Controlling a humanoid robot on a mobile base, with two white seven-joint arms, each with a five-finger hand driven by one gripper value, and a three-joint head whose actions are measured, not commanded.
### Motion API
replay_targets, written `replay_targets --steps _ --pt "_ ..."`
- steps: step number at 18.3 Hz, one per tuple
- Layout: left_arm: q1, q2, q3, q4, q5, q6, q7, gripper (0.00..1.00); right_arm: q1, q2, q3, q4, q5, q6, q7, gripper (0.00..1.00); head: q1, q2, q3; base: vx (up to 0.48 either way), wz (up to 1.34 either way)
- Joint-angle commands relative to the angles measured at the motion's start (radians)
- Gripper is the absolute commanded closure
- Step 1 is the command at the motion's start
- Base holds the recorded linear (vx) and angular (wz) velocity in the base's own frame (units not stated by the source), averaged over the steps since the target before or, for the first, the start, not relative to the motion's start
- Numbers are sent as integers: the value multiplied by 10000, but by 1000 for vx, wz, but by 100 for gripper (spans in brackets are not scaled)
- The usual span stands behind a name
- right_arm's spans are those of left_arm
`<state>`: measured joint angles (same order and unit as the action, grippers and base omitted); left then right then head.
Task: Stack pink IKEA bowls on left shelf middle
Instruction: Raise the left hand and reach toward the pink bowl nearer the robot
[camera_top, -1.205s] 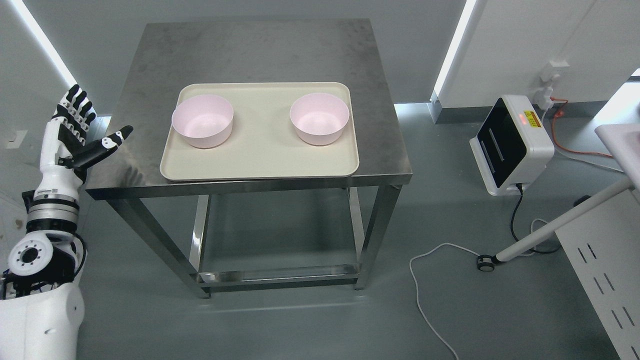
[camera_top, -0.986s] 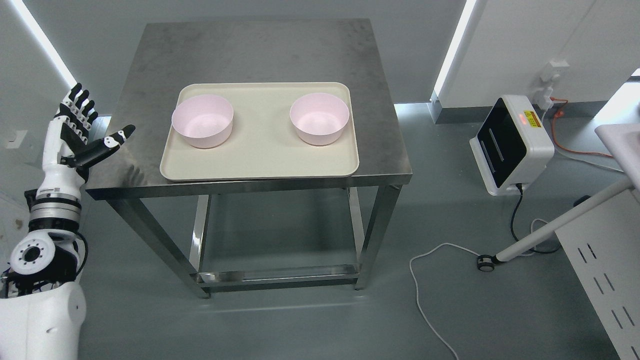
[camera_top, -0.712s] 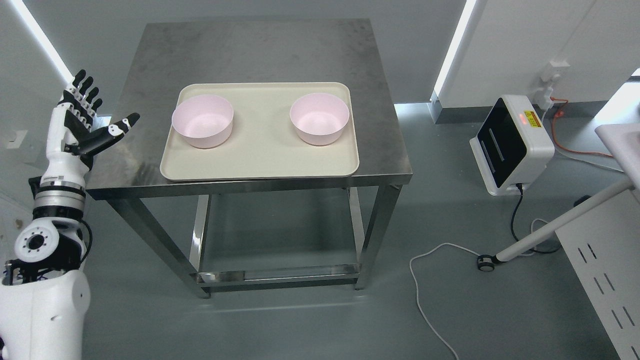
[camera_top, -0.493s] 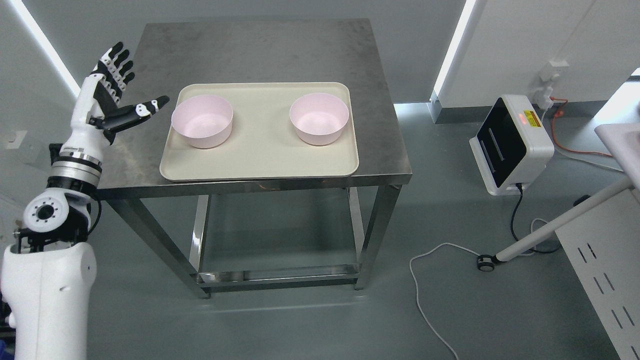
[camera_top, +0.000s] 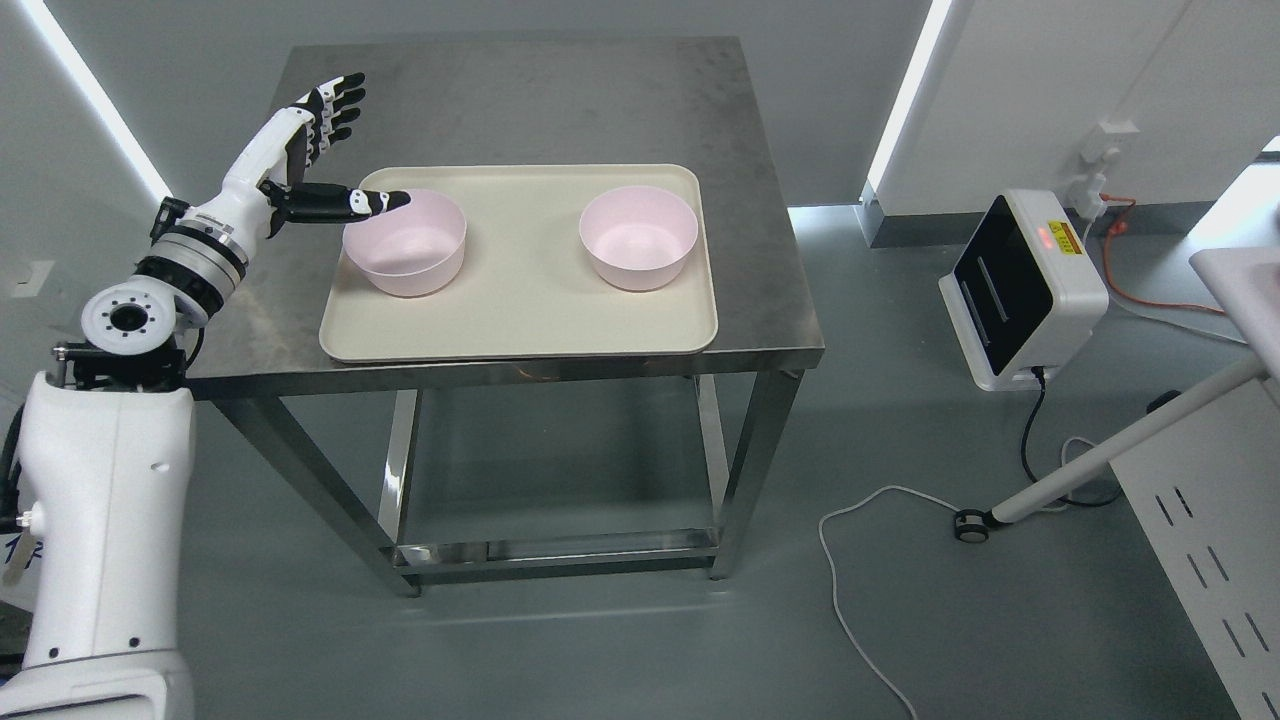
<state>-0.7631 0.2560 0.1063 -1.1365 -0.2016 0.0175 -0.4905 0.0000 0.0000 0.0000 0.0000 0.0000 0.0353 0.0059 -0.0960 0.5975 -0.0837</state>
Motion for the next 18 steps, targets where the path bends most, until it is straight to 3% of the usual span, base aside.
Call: replay_targets --steps 1,3,10,18 --pt "-606 156 -526 2162 -653 1337 -218 4 291 -175 -108 -337 0 -16 2 0 0 0 0 0 0" --pt "-882 171 -571 2146 -653 1787 -585 4 291 -175 -108 -337 -1 -1 2 0 0 0 0 0 0" --pt "-1343 738 -1353 2299 -776 1819 -710 7 291 -175 -108 -337 0 -16 2 0 0 0 0 0 0" --pt "-1374 769 -1921 2284 -761 1803 -986 22 291 -175 -108 -337 0 -16 2 0 0 0 0 0 0"
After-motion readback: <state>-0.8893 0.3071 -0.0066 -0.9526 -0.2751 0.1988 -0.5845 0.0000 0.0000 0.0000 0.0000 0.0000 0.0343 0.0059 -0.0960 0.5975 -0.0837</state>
